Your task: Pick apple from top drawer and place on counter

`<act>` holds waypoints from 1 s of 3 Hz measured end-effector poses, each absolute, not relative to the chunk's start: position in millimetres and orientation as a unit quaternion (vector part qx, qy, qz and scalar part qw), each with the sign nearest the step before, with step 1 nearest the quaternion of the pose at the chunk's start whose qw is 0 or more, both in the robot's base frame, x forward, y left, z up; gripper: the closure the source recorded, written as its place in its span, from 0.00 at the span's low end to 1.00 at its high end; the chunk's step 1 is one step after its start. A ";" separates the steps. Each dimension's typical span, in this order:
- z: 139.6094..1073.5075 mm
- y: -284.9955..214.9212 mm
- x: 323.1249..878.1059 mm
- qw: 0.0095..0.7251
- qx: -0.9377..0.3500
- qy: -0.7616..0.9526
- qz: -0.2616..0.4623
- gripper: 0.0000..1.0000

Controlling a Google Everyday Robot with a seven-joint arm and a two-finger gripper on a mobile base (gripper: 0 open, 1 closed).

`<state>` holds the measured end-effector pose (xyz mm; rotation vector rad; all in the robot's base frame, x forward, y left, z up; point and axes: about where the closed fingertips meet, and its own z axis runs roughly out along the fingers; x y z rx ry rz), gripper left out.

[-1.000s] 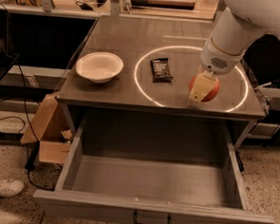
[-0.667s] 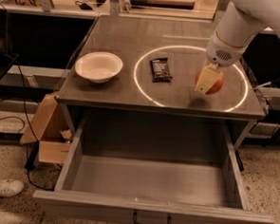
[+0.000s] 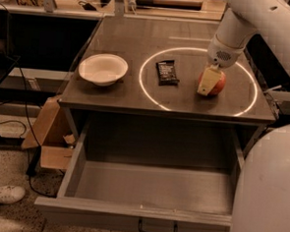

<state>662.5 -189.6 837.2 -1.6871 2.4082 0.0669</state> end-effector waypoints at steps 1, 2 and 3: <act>837.3 -189.7 662.6 0.100 -0.571 0.815 0.023 0.82; 837.3 -189.7 662.6 0.100 -0.571 0.815 0.023 0.59; 837.3 -189.7 662.6 0.100 -0.571 0.815 0.023 0.28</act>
Offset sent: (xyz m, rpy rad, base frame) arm 0.0000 -0.0001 0.0001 0.0000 0.0002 -0.0001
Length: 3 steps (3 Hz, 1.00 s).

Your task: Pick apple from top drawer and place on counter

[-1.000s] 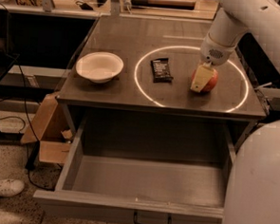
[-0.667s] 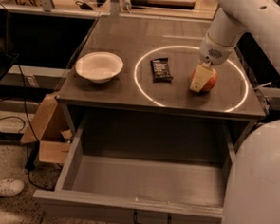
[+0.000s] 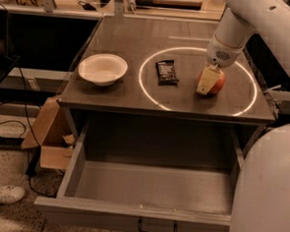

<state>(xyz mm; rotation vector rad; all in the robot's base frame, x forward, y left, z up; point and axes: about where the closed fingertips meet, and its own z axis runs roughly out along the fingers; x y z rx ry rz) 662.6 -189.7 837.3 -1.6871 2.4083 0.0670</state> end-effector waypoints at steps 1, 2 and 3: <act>837.3 -189.7 662.6 0.100 -0.571 0.815 0.023 0.04; 837.3 -189.7 662.6 0.100 -0.571 0.815 0.023 0.00; 837.3 -189.7 662.6 0.100 -0.571 0.815 0.023 0.00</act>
Offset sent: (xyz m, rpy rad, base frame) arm 0.0000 0.0000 0.0000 0.0000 0.0000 0.0000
